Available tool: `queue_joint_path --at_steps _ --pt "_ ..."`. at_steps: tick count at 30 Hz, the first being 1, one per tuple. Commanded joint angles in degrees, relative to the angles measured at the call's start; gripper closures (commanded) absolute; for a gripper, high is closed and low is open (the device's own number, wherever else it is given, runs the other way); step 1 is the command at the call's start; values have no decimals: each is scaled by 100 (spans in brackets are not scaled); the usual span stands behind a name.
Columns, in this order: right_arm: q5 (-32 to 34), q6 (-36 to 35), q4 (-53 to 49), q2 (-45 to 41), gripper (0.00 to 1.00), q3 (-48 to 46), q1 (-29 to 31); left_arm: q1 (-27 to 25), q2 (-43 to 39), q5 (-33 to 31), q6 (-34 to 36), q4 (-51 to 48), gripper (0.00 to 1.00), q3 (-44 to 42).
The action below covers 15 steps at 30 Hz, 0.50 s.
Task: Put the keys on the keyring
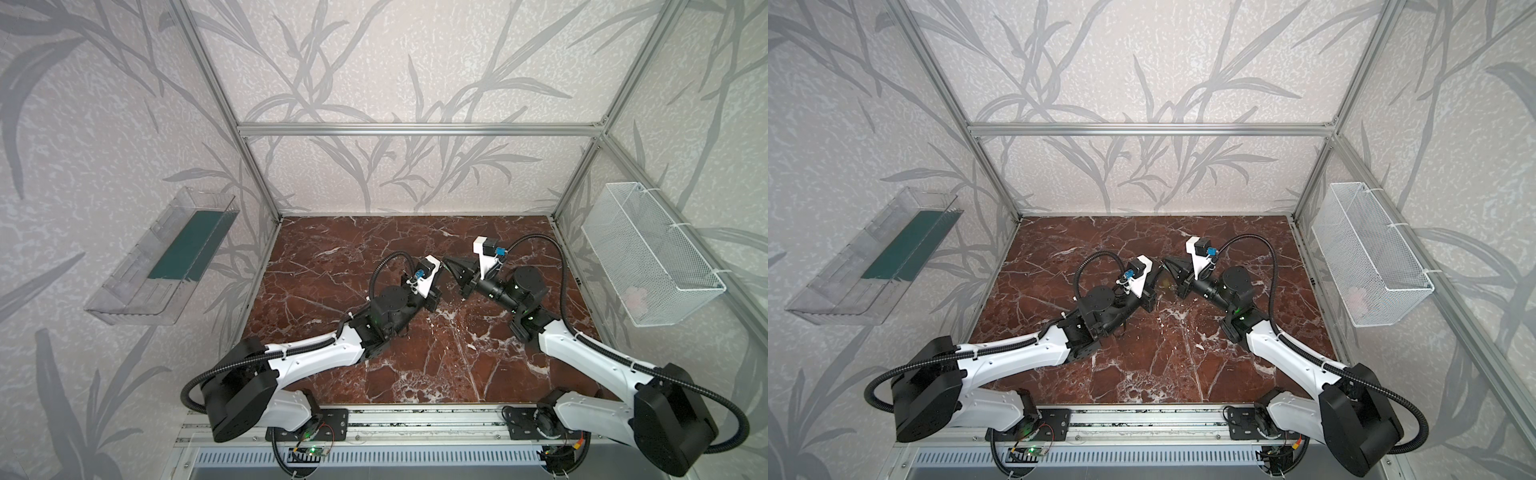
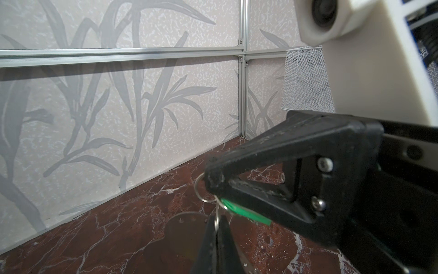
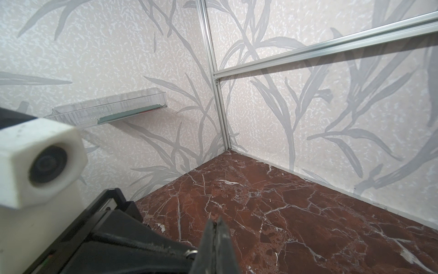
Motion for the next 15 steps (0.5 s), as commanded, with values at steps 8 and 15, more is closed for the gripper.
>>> queue_joint_path --at_steps 8,15 --pt "3 -163 -272 -391 100 13 -33 -25 -52 -492 43 120 100 156" --pt "-217 -169 -357 -289 100 68 -35 -26 -107 -422 60 234 100 103"
